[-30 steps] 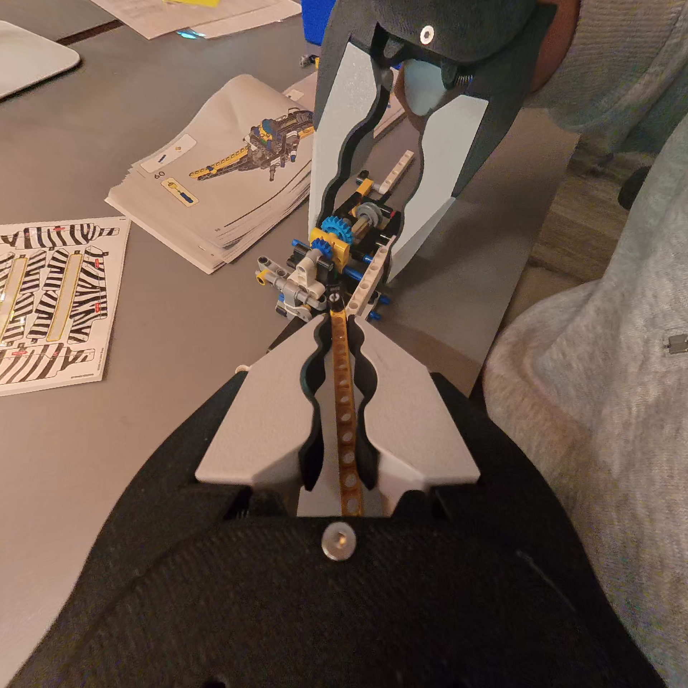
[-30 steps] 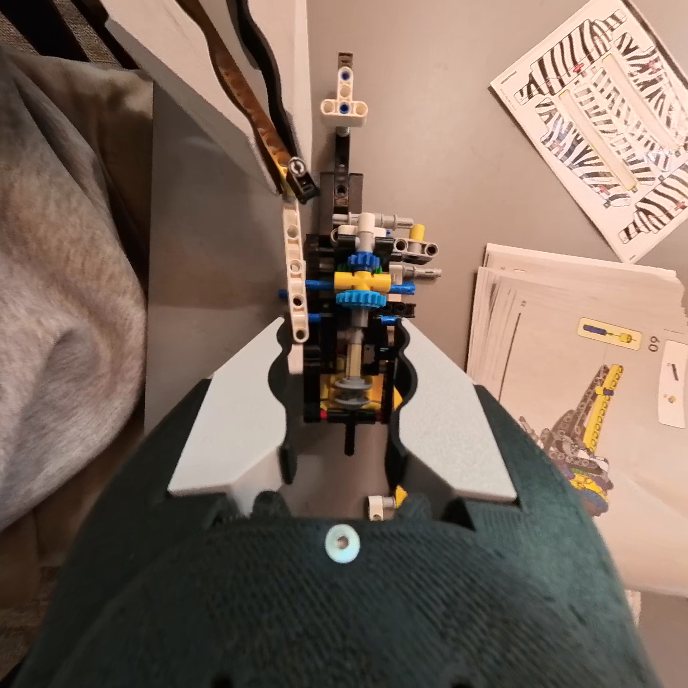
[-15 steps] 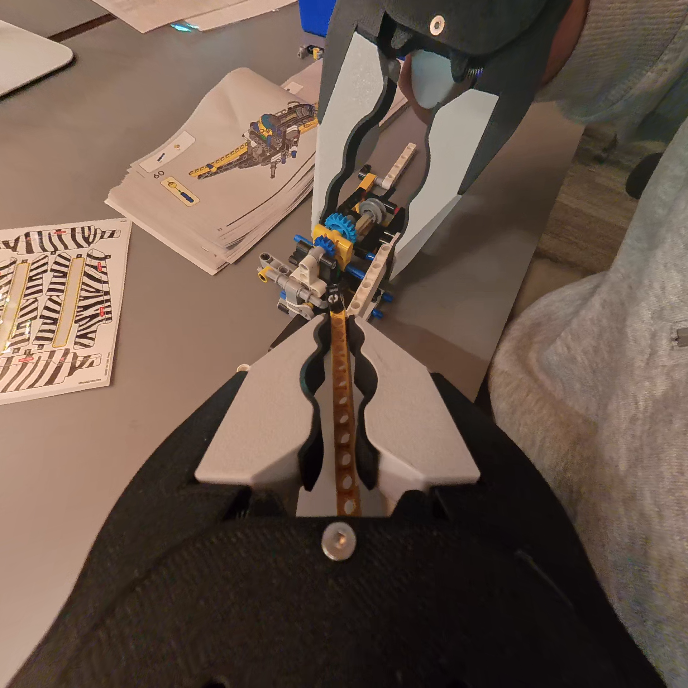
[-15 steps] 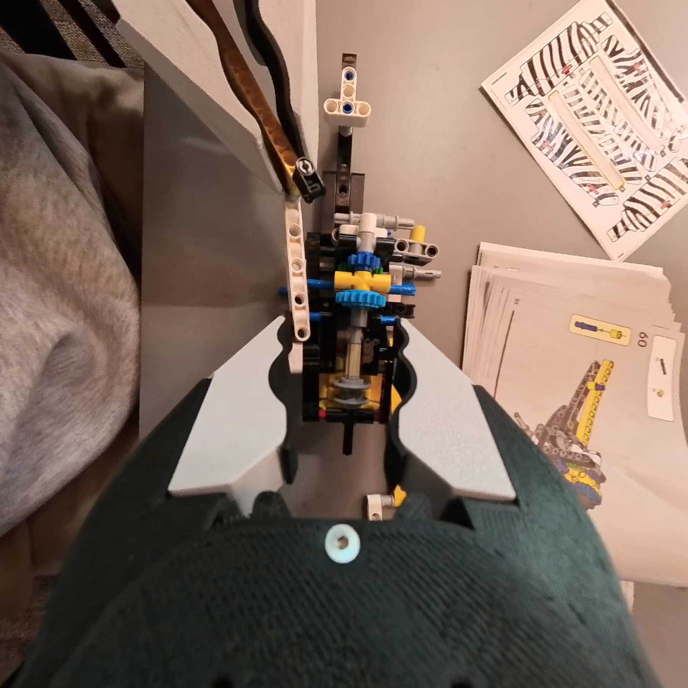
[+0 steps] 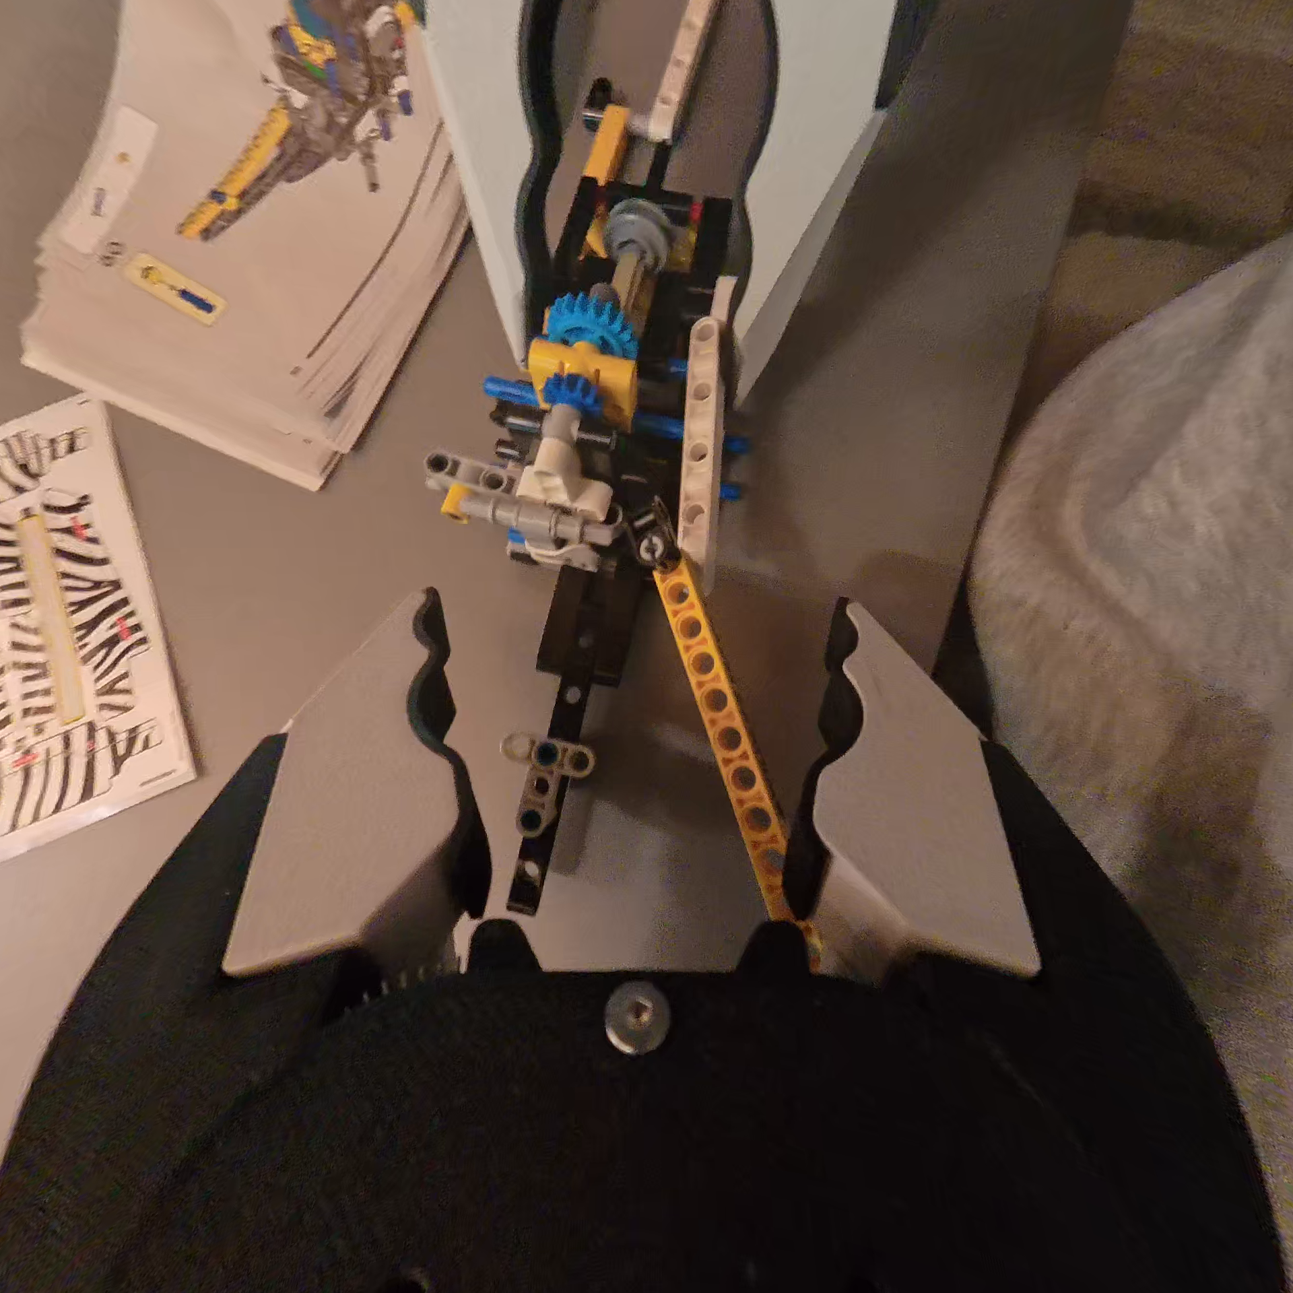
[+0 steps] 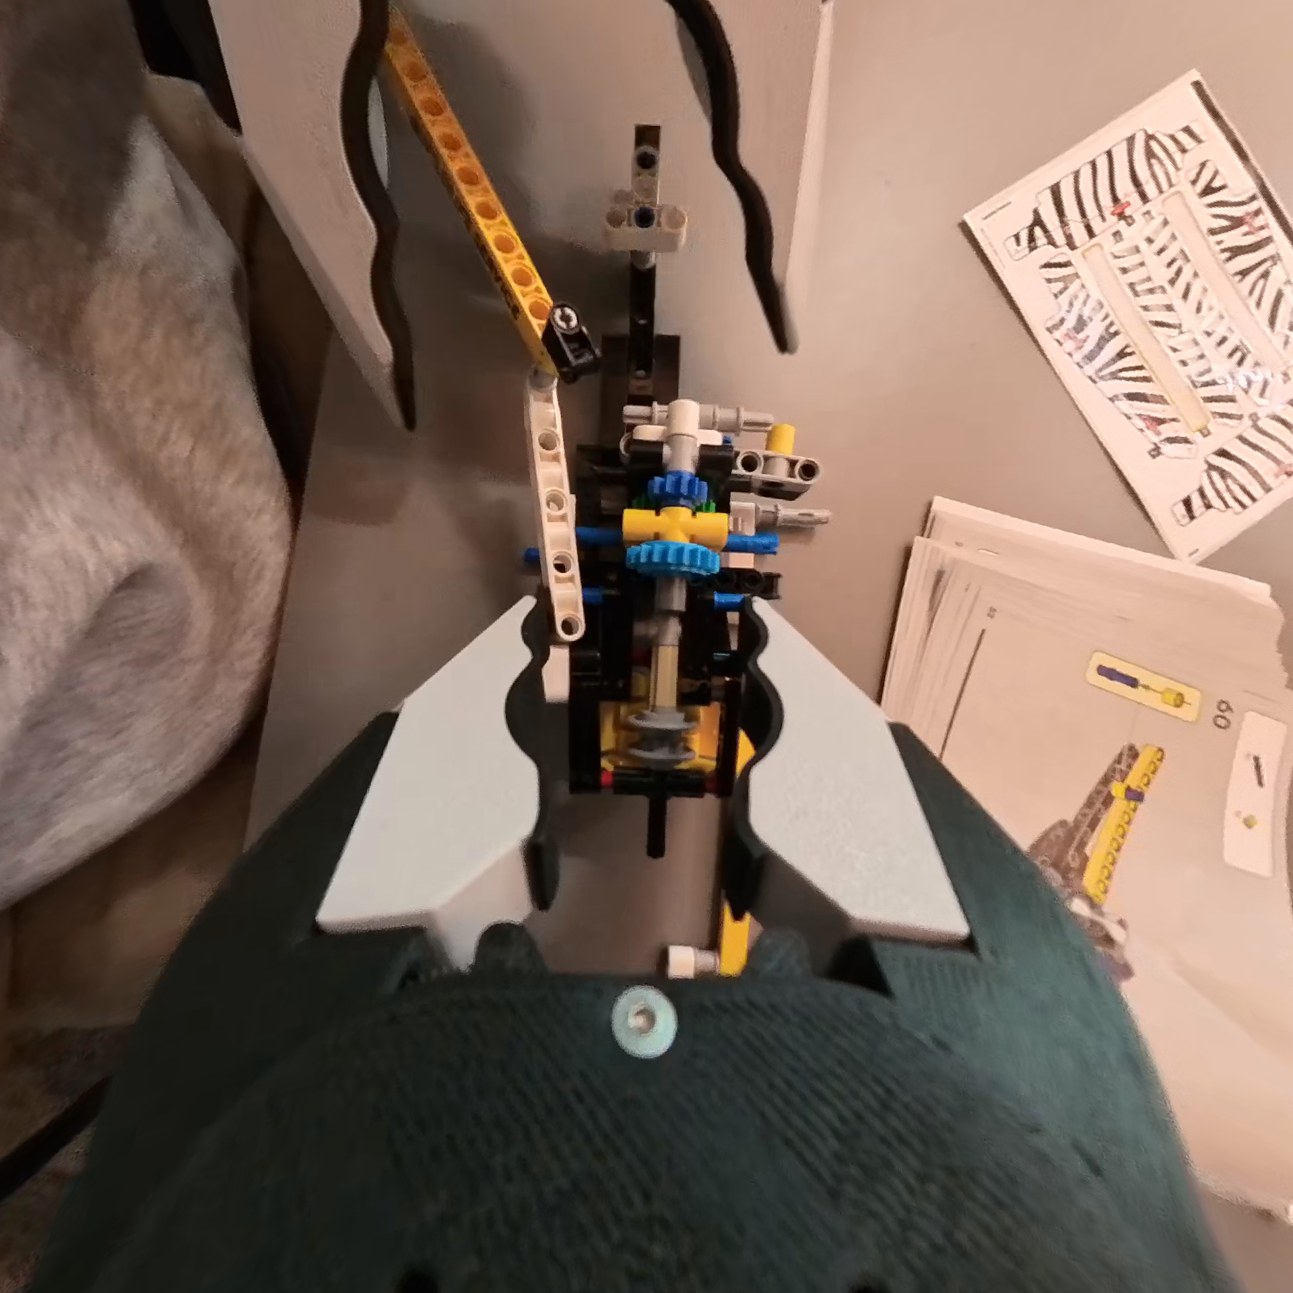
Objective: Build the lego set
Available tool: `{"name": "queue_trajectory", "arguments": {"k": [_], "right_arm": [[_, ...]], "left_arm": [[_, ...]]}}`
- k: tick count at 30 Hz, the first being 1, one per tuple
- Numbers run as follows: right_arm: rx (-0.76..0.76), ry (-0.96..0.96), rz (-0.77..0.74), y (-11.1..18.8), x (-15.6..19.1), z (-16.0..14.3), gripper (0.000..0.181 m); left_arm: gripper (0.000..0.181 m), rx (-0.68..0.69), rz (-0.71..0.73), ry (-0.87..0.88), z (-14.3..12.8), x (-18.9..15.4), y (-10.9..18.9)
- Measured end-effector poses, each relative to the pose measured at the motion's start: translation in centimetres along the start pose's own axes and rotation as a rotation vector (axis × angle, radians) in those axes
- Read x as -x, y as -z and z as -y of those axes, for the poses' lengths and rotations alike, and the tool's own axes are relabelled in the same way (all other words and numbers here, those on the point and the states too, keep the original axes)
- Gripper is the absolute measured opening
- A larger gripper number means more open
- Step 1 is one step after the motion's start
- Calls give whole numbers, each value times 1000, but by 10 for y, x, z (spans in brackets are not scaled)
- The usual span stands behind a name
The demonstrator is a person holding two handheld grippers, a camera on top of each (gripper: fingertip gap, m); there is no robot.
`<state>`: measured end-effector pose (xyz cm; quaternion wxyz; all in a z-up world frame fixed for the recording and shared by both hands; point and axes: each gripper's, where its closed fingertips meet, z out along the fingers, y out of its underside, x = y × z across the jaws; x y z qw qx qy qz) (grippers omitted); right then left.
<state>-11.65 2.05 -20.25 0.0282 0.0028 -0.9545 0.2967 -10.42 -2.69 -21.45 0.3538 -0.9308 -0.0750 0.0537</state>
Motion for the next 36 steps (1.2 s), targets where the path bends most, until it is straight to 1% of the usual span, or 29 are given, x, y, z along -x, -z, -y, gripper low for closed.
{"name": "queue_trajectory", "arguments": {"k": [5,8,10,13,18,21,23,24,28,29,32,34,36], "right_arm": [[-8,24,53,-1,1,2,53],[-22,24,51,-2,0,3,53],[-27,28,42,-3,0,4,53],[-41,28,31,-4,0,6,53],[-73,6,21,-4,-1,7,53],[-81,-2,2,-4,-1,8,53],[-89,-4,-14,-4,-1,8,53],[-94,-7,-23,-4,-2,8,53],[-112,-19,-27,-5,-2,9,53],[-112,-19,-26,-5,-2,9,53],[-108,-11,-26,-5,-2,10,53],[-105,-9,-24,-5,-2,9,53],[-105,-10,-21,-5,-2,9,53]], "left_arm": [[91,7,-101,88,7,-7,-2],[91,-23,-169,216,15,-10,1],[90,0,-146,239,10,-4,-2],[89,55,-72,177,3,3,-7],[68,70,-68,154,1,1,-8],[63,68,-8,139,-1,9,-3],[56,52,24,115,0,11,2],[49,44,21,110,1,8,4],[29,27,-51,146,2,-1,10],[23,20,-94,168,2,-5,11],[16,-27,-238,255,10,-17,15],[14,-41,-267,282,12,-18,16],[7,-31,-248,271,10,-16,15]]}}
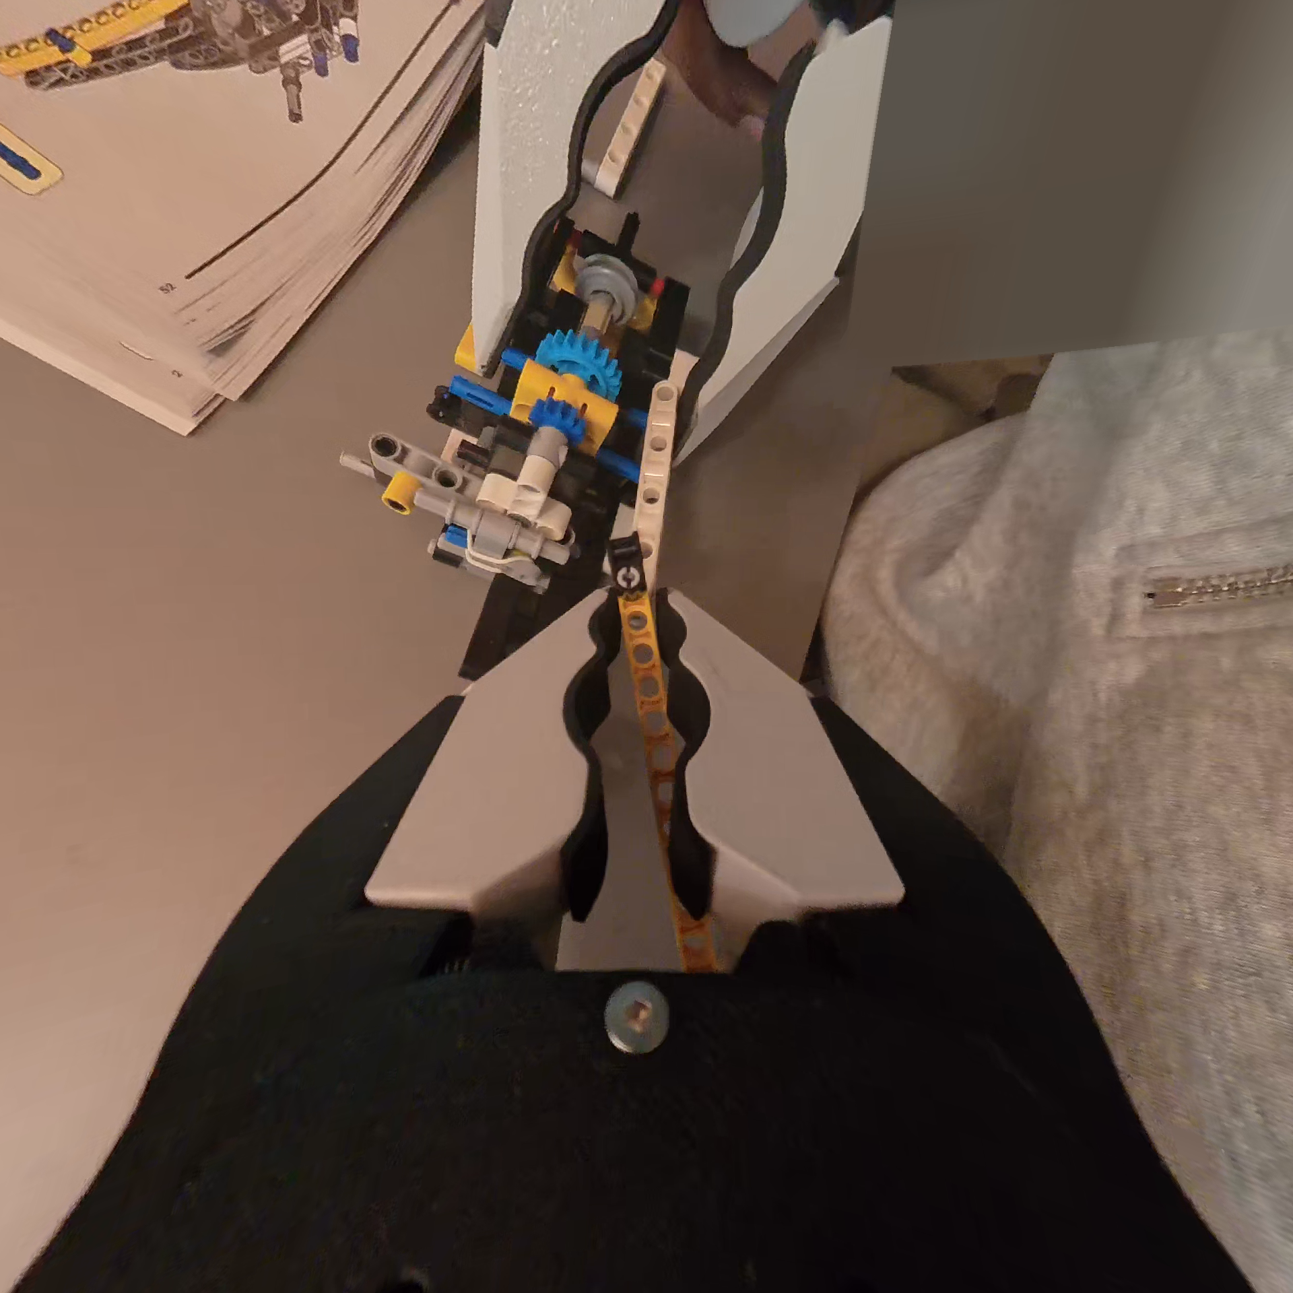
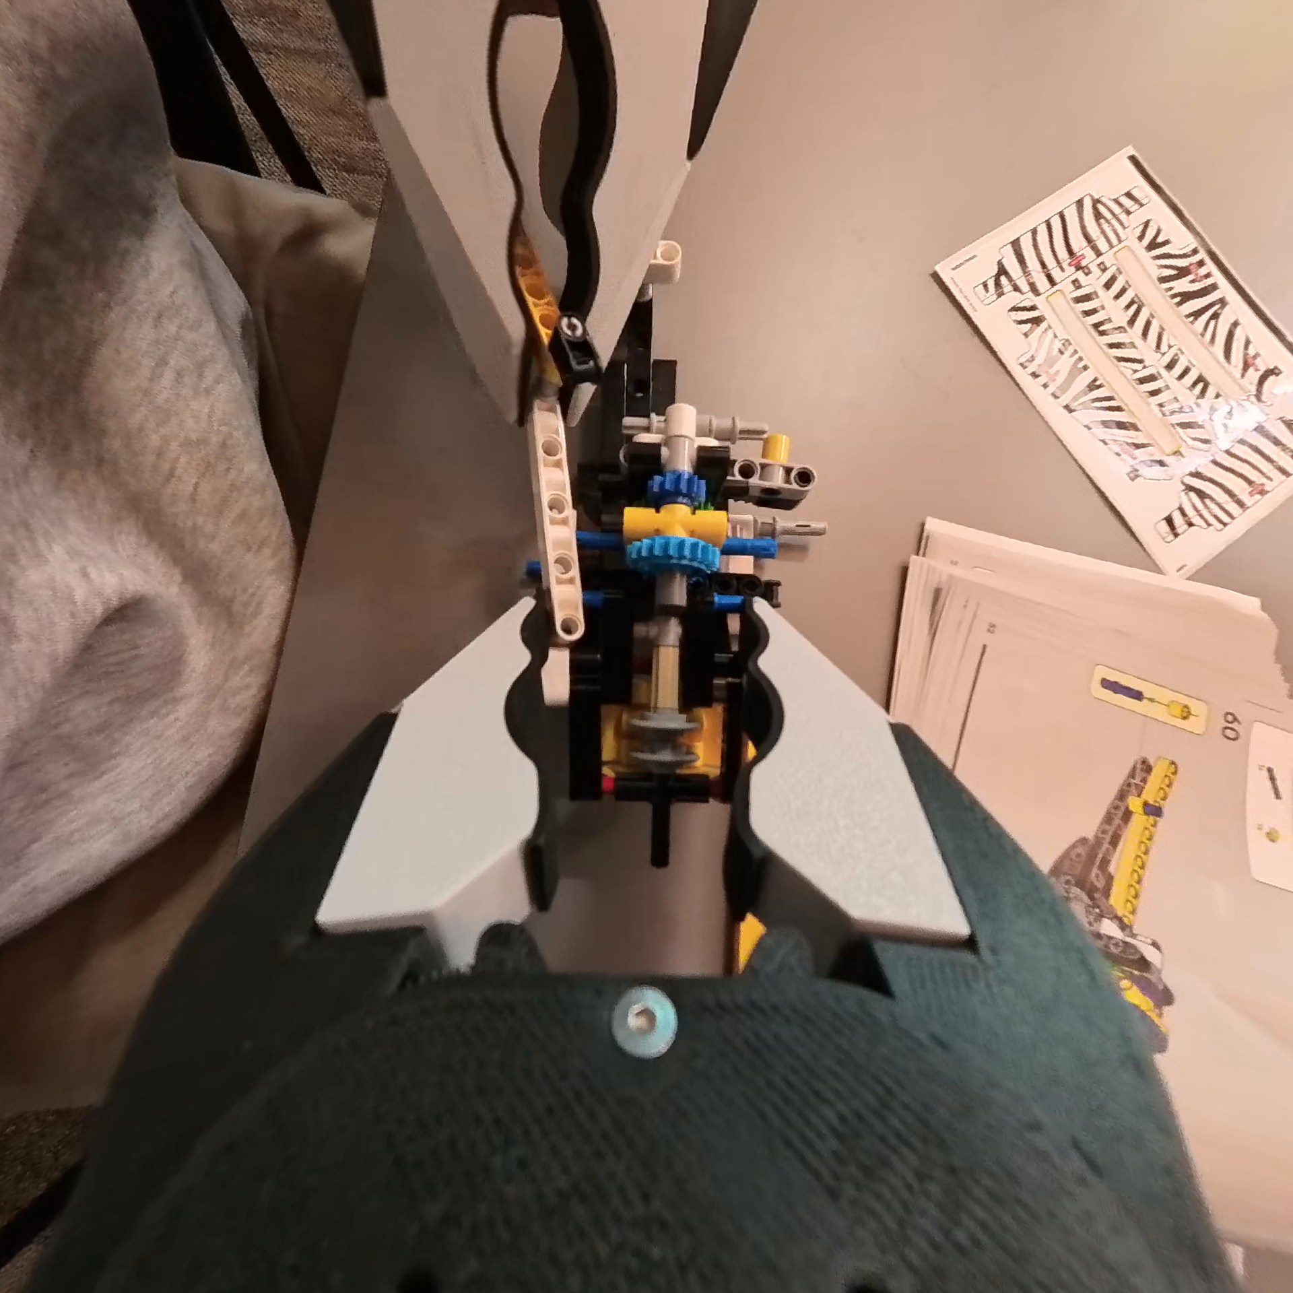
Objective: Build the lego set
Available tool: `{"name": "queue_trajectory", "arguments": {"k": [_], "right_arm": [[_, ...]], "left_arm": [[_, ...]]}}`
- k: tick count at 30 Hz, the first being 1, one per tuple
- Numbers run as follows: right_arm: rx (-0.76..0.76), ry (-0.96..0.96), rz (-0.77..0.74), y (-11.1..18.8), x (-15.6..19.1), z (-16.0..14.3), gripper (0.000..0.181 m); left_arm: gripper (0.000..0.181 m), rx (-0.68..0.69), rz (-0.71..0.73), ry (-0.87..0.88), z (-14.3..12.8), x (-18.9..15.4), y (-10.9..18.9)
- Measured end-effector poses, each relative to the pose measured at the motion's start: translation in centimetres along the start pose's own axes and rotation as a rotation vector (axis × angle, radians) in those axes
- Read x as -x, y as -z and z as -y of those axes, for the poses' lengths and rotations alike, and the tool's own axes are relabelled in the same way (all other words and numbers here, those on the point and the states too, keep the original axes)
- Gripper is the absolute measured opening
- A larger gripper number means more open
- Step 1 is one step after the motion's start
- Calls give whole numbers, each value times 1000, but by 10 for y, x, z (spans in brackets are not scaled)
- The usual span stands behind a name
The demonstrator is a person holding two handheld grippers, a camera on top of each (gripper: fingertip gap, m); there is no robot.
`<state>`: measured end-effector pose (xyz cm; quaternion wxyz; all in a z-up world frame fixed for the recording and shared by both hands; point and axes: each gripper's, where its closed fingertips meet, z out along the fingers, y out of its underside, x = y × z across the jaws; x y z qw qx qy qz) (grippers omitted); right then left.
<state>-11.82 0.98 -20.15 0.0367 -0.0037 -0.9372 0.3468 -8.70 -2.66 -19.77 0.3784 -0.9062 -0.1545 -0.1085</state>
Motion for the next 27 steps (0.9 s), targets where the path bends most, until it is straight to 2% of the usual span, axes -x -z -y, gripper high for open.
{"name": "queue_trajectory", "arguments": {"k": [4,9,12,17,27], "right_arm": [[9,-25,4,0,0,-1,54],[34,-34,-2,-1,0,-2,57],[57,-36,-13,-1,-1,-2,57],[81,-18,-21,-2,-1,-2,58],[104,-31,-4,-1,2,-2,61]], "left_arm": [[5,-18,53,-94,0,2,0],[5,-3,195,-326,2,5,4],[5,10,243,-375,4,7,6],[5,36,262,-402,2,7,6],[5,60,182,-283,2,6,8]]}}
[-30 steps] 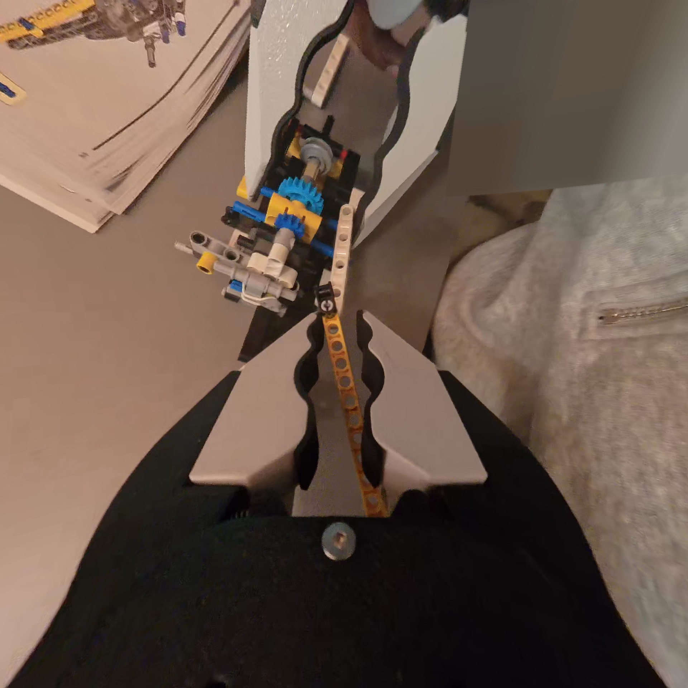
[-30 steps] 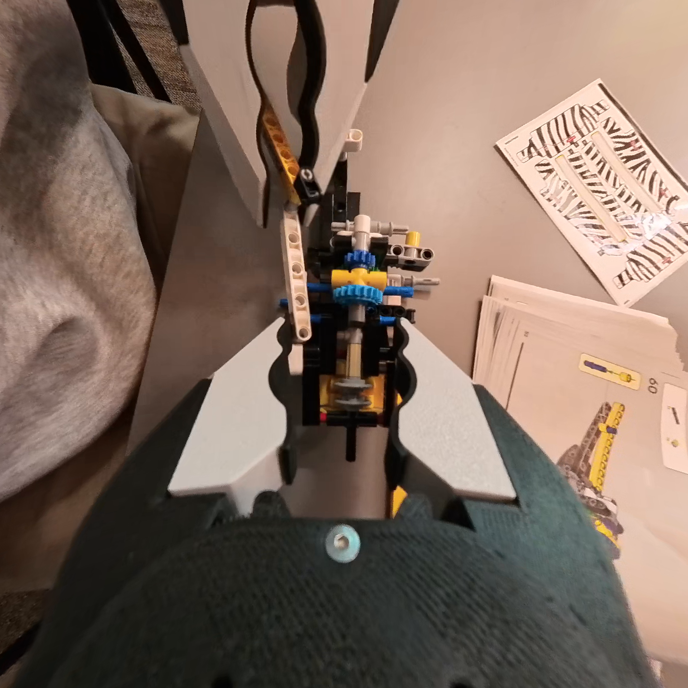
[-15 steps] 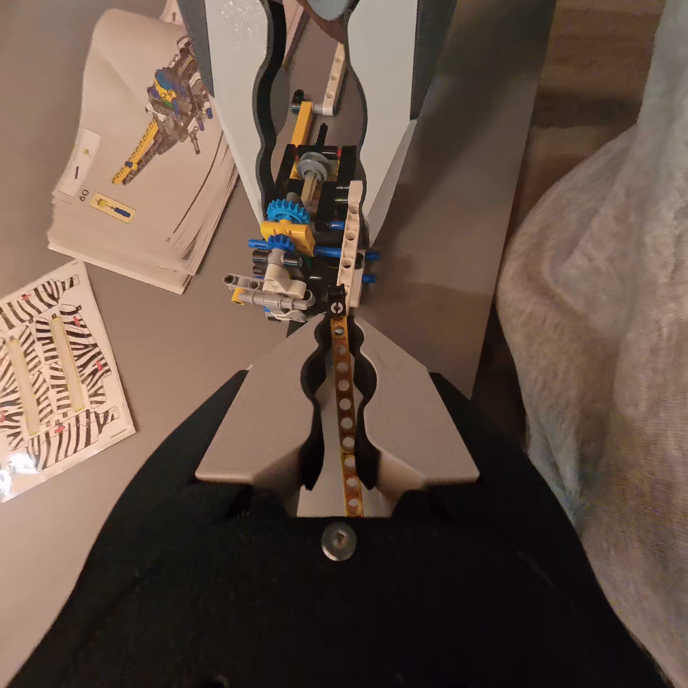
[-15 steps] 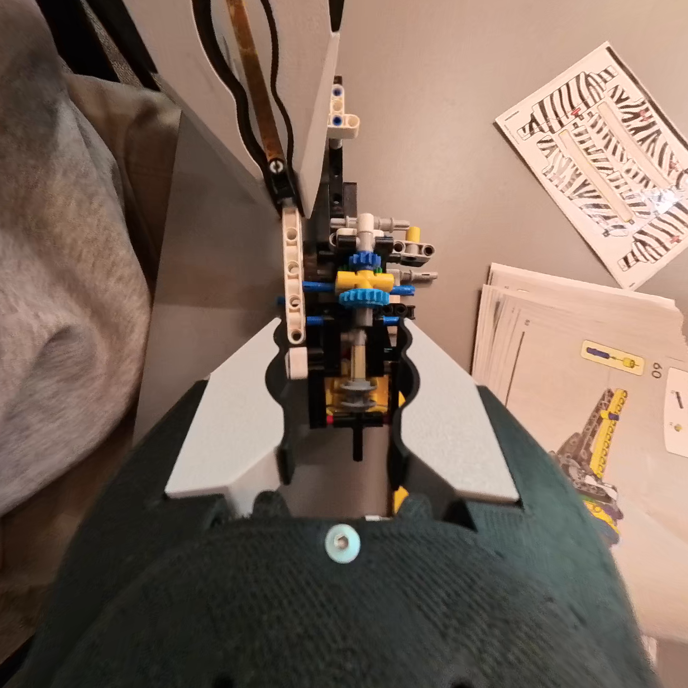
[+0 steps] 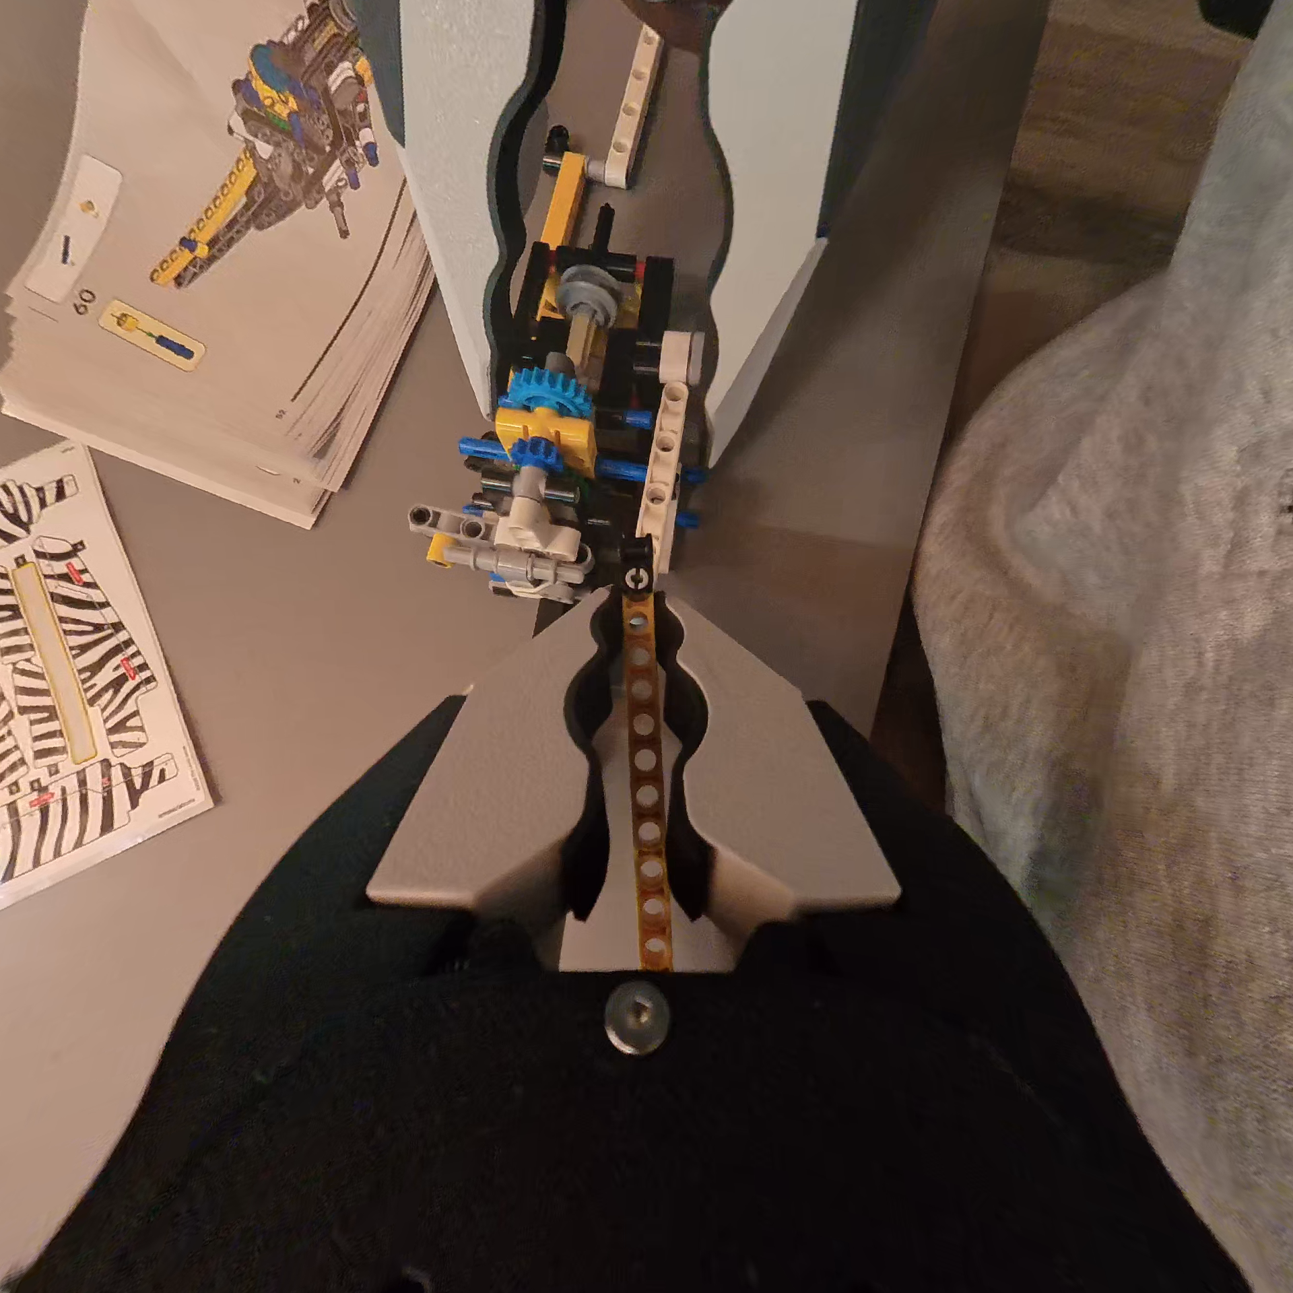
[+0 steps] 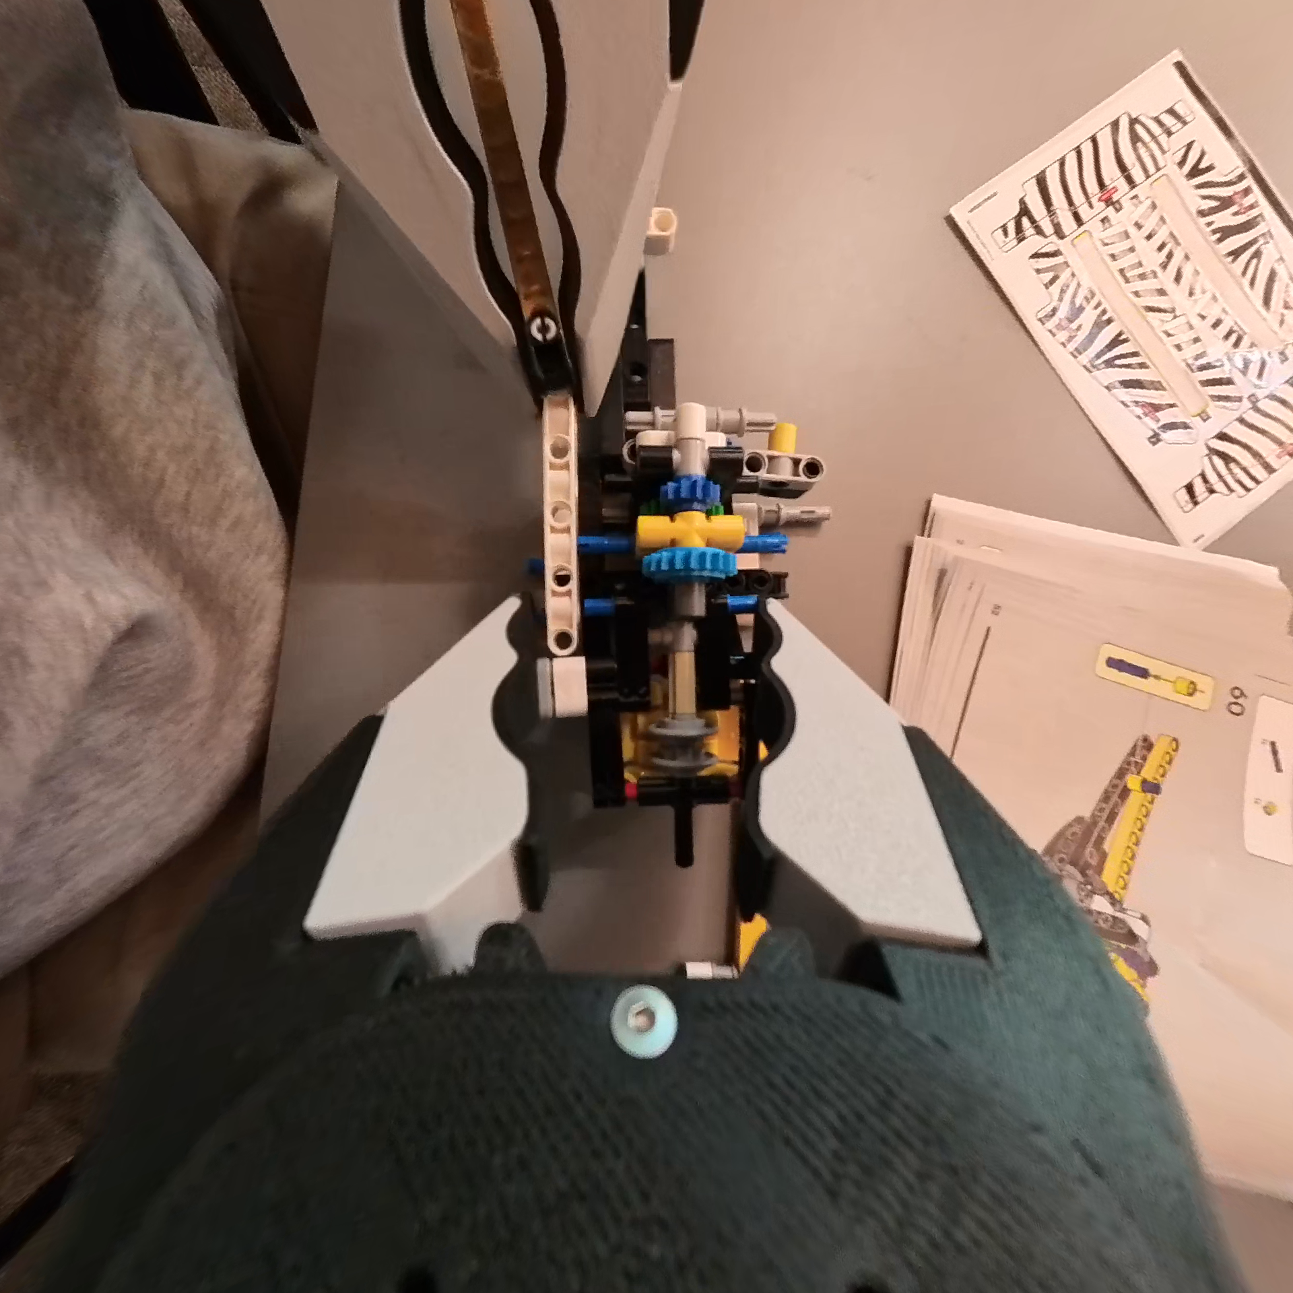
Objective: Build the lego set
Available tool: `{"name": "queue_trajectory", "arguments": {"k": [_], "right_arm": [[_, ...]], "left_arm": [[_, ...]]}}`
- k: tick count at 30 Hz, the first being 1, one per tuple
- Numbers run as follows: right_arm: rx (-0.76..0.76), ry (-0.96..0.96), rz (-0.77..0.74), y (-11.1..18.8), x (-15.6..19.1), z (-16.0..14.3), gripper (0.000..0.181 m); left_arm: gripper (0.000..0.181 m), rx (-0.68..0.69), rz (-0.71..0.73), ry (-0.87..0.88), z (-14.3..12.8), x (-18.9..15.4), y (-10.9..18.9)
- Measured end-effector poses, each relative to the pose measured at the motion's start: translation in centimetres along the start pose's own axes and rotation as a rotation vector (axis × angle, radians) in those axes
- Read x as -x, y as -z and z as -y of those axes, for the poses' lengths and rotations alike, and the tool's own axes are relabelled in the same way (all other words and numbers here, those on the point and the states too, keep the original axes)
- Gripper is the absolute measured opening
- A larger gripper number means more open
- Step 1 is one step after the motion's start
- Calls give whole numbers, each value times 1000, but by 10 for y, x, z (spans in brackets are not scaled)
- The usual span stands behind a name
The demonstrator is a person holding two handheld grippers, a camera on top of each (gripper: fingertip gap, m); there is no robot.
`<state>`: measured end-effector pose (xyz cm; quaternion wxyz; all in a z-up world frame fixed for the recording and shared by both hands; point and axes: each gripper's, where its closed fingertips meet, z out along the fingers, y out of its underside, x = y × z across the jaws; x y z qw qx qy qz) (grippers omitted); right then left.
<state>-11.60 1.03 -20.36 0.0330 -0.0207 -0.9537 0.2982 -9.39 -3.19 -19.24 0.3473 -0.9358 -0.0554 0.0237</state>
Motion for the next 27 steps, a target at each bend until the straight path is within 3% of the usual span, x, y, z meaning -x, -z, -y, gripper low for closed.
{"name": "queue_trajectory", "arguments": {"k": [8,19,23,27], "right_arm": [[-6,-12,-1,1,-2,0,58],[8,11,-18,0,-4,-1,56],[-8,11,-21,2,-8,3,79],[-84,37,34,2,-6,17,82]], "left_arm": [[5,-29,-60,107,0,-1,0],[5,-22,-55,78,1,-2,0],[5,-26,-68,81,2,-3,1],[5,-32,-71,91,2,-3,0]]}}
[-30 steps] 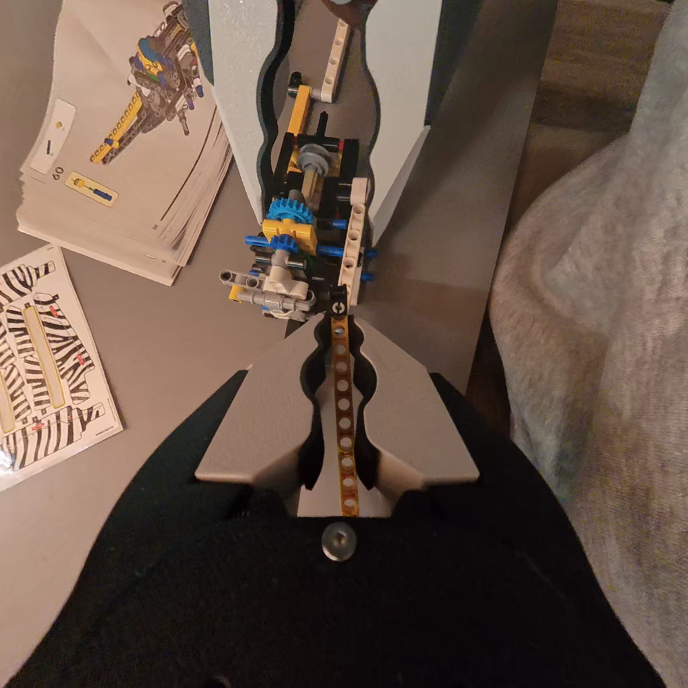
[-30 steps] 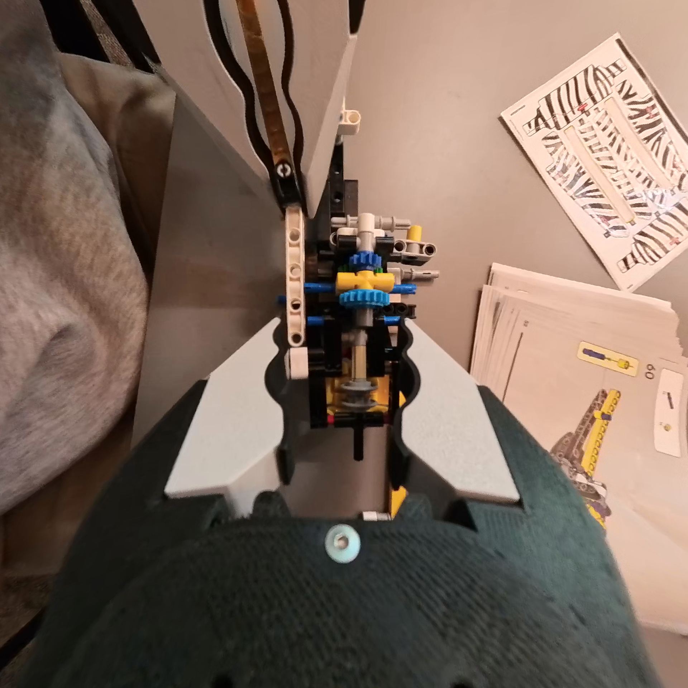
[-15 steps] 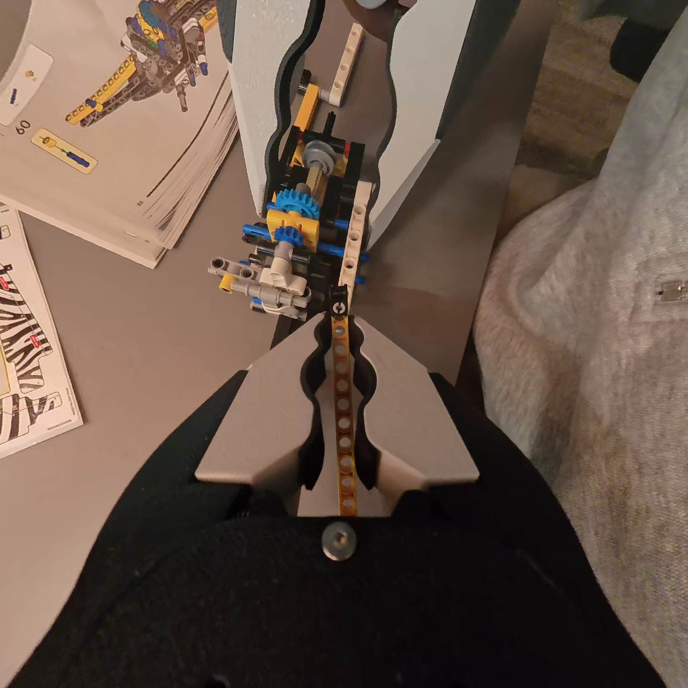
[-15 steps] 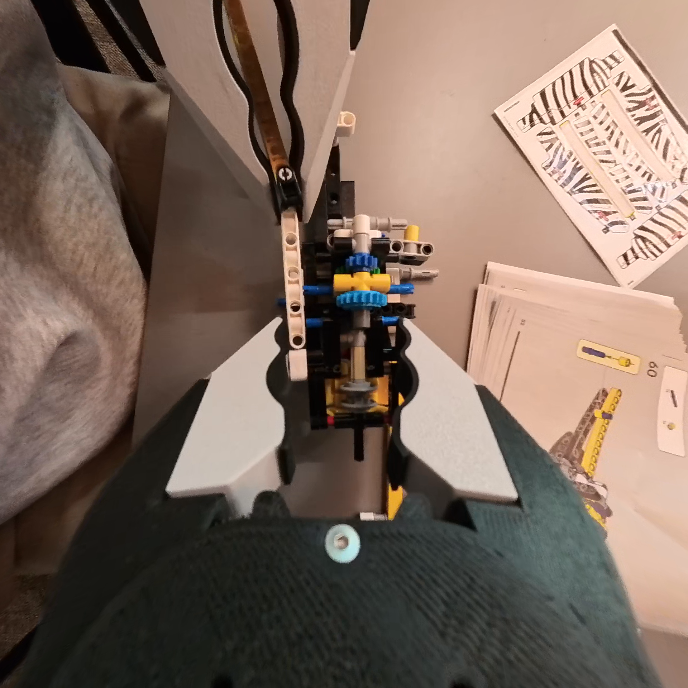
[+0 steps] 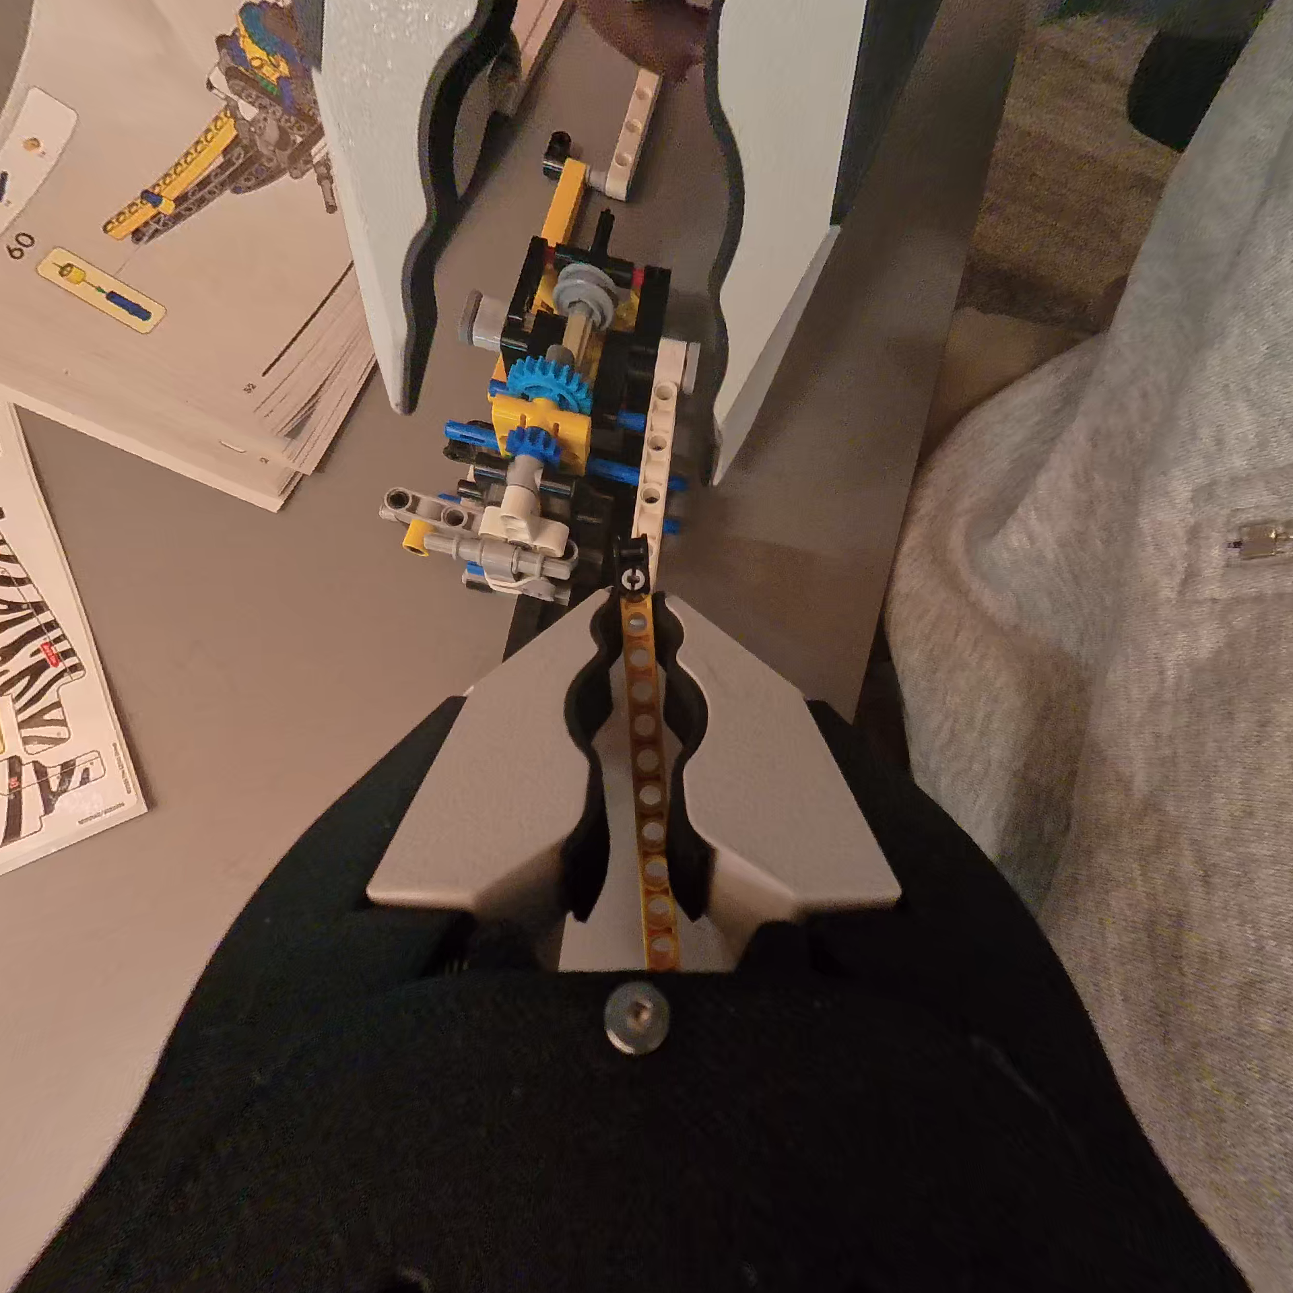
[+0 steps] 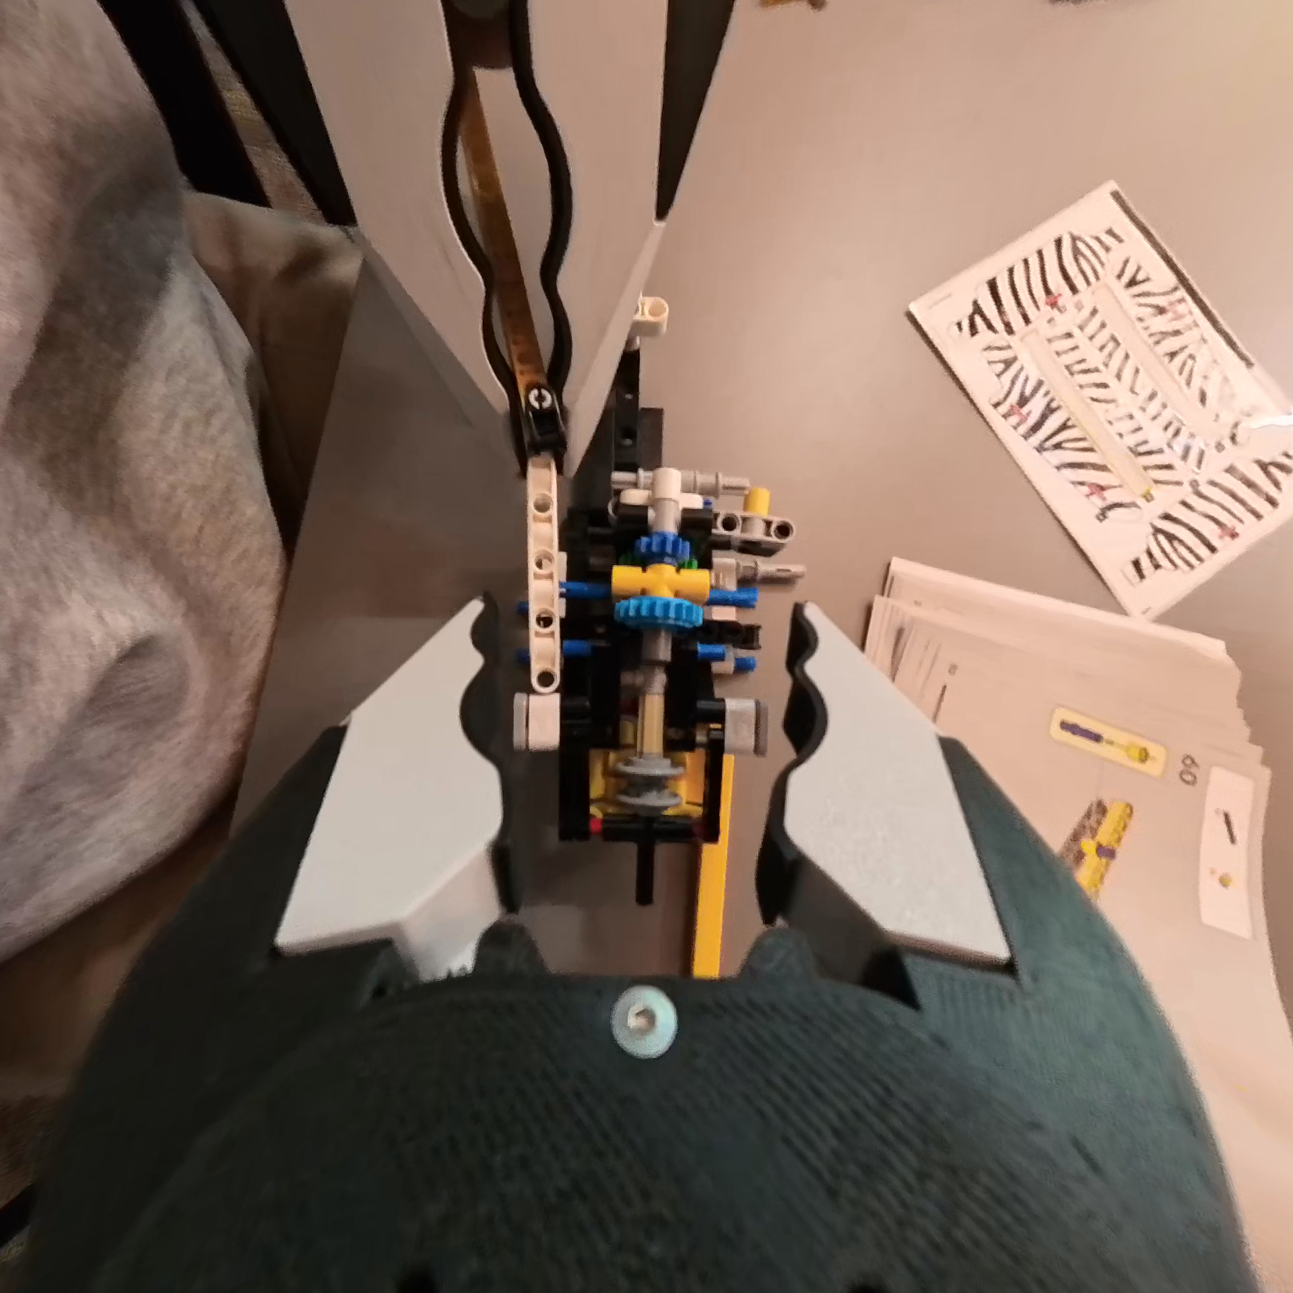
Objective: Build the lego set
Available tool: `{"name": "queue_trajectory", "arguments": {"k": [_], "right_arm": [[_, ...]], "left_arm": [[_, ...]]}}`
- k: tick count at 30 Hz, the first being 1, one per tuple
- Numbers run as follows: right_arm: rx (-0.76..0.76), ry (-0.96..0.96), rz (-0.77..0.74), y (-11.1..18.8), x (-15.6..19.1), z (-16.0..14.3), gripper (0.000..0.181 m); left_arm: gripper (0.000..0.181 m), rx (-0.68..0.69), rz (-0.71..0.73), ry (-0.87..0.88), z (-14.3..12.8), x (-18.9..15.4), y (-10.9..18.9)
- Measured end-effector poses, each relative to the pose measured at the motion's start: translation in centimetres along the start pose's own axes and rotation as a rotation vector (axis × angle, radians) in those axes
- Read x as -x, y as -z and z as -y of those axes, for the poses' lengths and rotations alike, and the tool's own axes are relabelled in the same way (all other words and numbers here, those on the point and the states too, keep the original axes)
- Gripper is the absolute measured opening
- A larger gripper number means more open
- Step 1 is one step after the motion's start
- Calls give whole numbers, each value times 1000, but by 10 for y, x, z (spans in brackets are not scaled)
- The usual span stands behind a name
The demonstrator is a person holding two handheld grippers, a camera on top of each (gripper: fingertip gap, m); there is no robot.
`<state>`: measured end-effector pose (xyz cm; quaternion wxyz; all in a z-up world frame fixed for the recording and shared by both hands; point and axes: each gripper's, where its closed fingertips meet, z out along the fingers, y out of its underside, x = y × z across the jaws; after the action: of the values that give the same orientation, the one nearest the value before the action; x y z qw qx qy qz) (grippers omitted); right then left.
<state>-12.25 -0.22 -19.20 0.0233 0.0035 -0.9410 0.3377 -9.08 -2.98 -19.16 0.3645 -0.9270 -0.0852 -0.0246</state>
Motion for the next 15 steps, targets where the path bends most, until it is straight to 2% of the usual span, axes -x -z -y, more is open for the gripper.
{"name": "queue_trajectory", "arguments": {"k": [5,15], "right_arm": [[31,53,26,-12,3,0,71],[34,48,27,-15,3,1,67]], "left_arm": [[5,5,1,-6,-1,0,0],[5,-1,-12,-31,-1,-2,0]]}}
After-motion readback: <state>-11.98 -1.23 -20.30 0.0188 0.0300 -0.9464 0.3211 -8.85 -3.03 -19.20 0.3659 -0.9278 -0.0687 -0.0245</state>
